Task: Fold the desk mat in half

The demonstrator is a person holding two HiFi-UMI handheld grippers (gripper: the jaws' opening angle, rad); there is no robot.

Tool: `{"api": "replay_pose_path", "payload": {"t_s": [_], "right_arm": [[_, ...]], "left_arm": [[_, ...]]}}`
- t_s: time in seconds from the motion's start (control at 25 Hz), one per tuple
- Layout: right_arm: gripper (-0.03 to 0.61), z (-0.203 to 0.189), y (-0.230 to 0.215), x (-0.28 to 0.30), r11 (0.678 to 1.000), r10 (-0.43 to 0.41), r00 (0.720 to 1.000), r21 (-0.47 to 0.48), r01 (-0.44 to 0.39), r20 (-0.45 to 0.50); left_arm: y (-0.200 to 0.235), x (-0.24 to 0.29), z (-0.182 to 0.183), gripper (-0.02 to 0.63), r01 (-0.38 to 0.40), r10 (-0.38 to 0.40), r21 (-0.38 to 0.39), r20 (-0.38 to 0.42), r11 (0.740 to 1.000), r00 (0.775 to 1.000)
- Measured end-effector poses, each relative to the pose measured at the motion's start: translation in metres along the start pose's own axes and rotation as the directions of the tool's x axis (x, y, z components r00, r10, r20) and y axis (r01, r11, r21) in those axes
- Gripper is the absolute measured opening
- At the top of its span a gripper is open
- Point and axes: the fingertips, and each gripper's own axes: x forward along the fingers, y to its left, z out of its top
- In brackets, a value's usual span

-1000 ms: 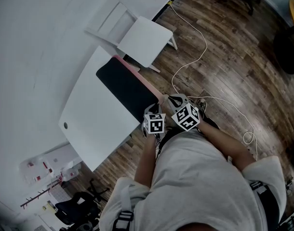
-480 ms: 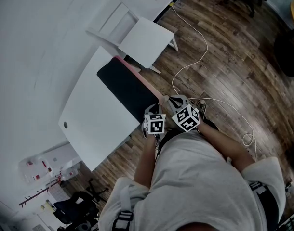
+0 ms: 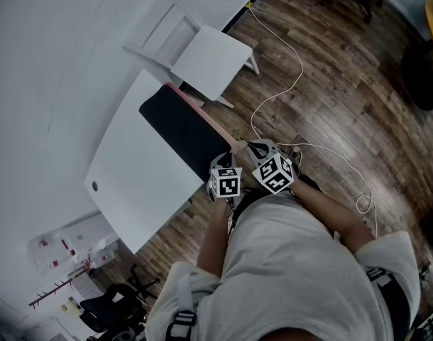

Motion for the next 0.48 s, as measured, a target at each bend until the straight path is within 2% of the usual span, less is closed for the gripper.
{"api": "replay_pose_path", "payload": {"t_s": [0.48], "right_arm": [[0.041,-0.005,-0.009,-0.004,1.0,-0.017,1.0,0.011,0.017,-0.001]], "left_arm": [[-0.006,0.005,0.003,0.035,0.005,-0.005,0.014,0.0,1.0,1.0]]}}
